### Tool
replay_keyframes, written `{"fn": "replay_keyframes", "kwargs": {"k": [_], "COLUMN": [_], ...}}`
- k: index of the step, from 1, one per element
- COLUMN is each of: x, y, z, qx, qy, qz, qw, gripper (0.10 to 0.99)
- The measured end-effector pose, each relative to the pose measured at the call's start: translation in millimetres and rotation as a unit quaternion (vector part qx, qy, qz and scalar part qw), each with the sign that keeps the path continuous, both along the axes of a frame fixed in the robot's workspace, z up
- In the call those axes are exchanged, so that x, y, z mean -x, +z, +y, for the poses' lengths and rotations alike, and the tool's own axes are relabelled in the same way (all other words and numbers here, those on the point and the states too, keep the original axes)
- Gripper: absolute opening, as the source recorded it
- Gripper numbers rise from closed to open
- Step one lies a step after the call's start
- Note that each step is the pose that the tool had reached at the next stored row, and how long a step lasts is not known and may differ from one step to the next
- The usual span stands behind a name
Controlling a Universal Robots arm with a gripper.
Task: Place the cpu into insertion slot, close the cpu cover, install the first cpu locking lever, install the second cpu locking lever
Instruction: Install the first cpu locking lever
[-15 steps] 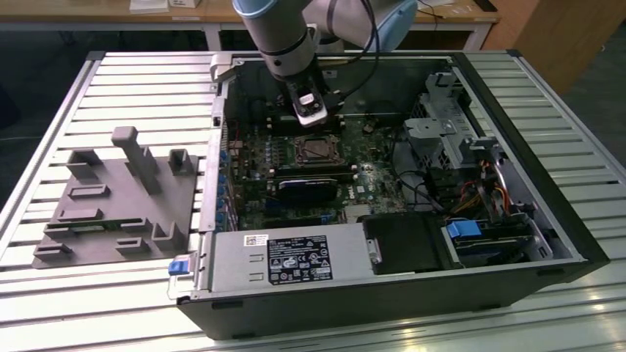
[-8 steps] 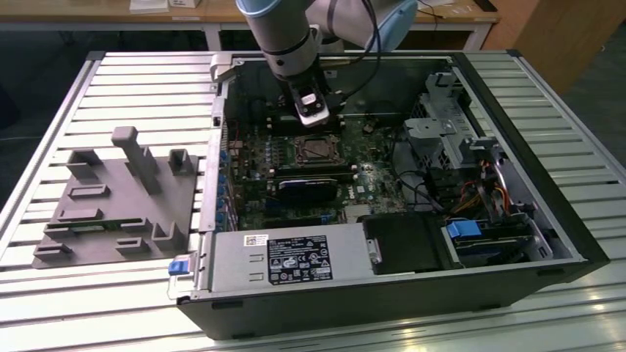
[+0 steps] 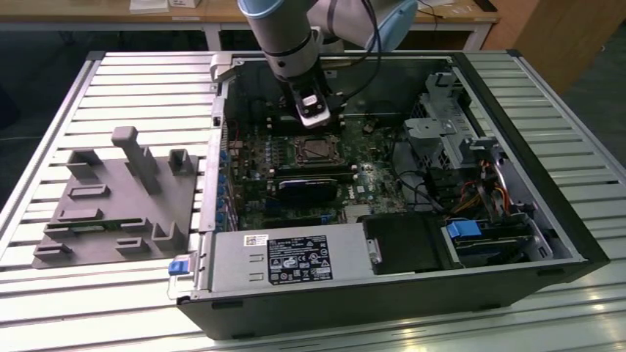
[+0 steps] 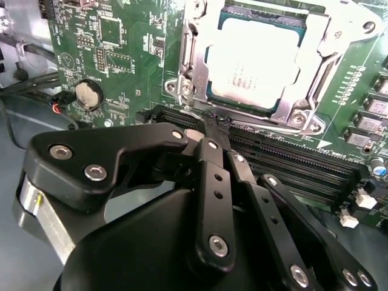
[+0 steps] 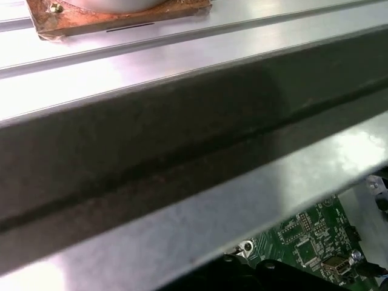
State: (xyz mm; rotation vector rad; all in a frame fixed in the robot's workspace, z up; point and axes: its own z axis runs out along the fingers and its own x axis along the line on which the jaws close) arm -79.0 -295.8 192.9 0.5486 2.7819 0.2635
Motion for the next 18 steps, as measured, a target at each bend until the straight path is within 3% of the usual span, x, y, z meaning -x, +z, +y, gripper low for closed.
{"fn": "replay_keyframes", "kwargs": {"k": [4, 6, 18], "x": [-0.9, -1.2, -5.1], "y": [-1.8, -2.1, -3.4], "z": [0.1, 0.4, 0.5], "qx": [0.0014, 0.0016, 0.0038], "qy": [0.0, 0.0, 0.0], "qz": [0.0076, 0.0102, 0.0117], "qw": [1.0, 0.9999, 0.9999], "gripper": [0.102, 0.102, 0.102]}}
